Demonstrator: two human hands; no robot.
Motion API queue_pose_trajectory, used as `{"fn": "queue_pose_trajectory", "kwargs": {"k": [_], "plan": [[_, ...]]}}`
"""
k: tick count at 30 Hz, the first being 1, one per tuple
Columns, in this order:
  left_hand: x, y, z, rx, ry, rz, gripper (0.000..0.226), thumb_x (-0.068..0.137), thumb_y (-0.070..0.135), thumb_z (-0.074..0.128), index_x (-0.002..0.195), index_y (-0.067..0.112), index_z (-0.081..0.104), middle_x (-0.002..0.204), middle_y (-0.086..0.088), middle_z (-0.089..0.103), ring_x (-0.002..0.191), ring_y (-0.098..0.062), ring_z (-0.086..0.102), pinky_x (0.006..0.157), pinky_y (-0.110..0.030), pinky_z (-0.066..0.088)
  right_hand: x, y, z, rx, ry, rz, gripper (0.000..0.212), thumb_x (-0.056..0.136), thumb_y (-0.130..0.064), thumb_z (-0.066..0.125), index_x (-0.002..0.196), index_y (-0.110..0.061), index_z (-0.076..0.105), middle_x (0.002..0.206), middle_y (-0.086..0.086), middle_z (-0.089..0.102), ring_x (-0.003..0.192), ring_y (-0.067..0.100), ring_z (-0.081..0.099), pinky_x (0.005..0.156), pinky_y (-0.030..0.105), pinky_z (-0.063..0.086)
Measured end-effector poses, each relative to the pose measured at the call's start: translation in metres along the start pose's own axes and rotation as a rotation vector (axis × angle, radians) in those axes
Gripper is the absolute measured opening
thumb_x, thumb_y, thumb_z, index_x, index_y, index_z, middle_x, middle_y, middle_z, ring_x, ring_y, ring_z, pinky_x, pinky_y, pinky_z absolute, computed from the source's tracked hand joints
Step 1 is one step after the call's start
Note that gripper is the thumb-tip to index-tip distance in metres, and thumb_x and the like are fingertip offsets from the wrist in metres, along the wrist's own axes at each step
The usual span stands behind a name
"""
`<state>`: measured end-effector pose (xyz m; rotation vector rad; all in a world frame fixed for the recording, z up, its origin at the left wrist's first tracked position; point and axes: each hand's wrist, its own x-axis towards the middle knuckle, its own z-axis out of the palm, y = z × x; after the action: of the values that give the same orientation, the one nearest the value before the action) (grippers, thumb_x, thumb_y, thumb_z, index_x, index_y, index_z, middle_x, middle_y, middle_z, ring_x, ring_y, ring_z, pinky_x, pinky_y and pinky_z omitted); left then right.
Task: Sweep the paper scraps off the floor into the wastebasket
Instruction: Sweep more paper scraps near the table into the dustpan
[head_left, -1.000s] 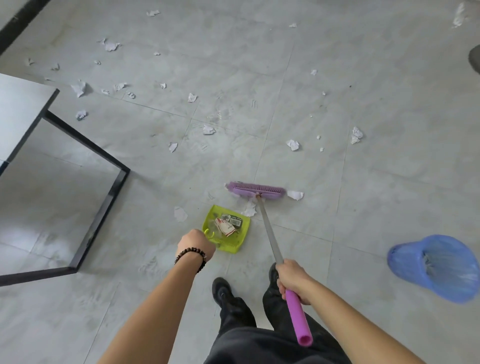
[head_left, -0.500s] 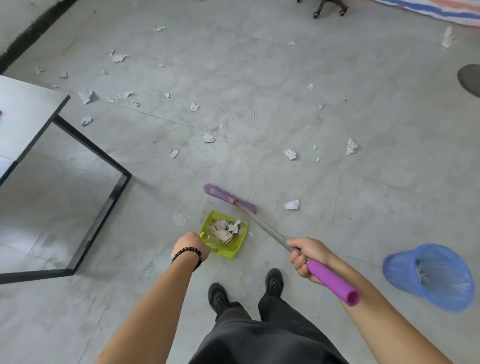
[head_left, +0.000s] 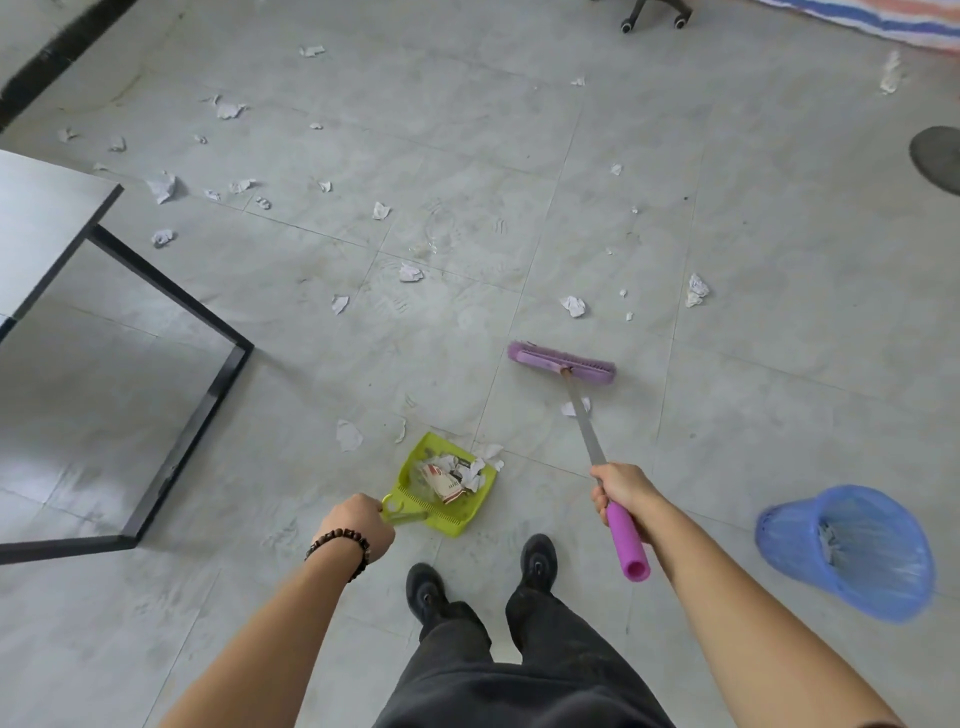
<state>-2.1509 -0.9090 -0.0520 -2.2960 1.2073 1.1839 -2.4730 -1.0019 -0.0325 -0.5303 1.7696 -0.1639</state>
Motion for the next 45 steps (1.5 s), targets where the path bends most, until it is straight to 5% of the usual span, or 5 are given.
{"fn": "queue_pose_trajectory", "kwargs": {"k": [13,28,39,45], "plan": [[-0.012,0.016,0.011,-0.016,0.018,-0.041,0.027,0.078,0.008,0.047,0.091,0.017,0.069,0.077,-0.002,0.062,0.069,-0.024,0.059,0.051,-0.021,0.040,-0.068,0.021,-0.013,0.429,-0.306,0.266,0.034,0.092,-0.005,0.051,0.062,-0.018,0.039,0.044,-0.006,0.038,0.028,0.004,0.037,0.027,0.012,0.031],[-0.050,-0.030,0.033,-0.008,0.017,-0.052,0.026,0.081,0.012,0.048,0.093,0.021,0.069,0.073,0.001,0.060,0.062,-0.018,0.056,0.047,-0.021,0.038,-0.059,0.030,0.047,-0.036,-0.242,0.046,0.017,0.083,-0.003,0.054,0.067,-0.006,0.050,0.046,0.005,0.046,0.035,0.015,0.039,0.036,0.019,0.034],[-0.058,-0.024,0.055,-0.019,0.055,-0.121,0.028,0.079,0.015,0.049,0.097,0.025,0.069,0.086,0.002,0.064,0.082,-0.024,0.062,0.068,-0.027,0.050,-0.102,0.051,0.027,0.155,-0.484,0.347,0.037,0.093,-0.005,0.049,0.057,-0.015,0.042,0.045,-0.005,0.041,0.029,0.005,0.039,0.027,0.015,0.033],[-0.077,-0.037,0.057,-0.104,0.058,-0.173,0.028,0.079,0.013,0.046,0.094,0.025,0.068,0.079,0.002,0.062,0.075,-0.022,0.062,0.060,-0.025,0.047,-0.101,0.017,0.024,0.268,-0.558,0.342,0.037,0.094,-0.009,0.051,0.059,-0.017,0.044,0.047,-0.007,0.041,0.028,0.002,0.043,0.026,0.012,0.034]]}}
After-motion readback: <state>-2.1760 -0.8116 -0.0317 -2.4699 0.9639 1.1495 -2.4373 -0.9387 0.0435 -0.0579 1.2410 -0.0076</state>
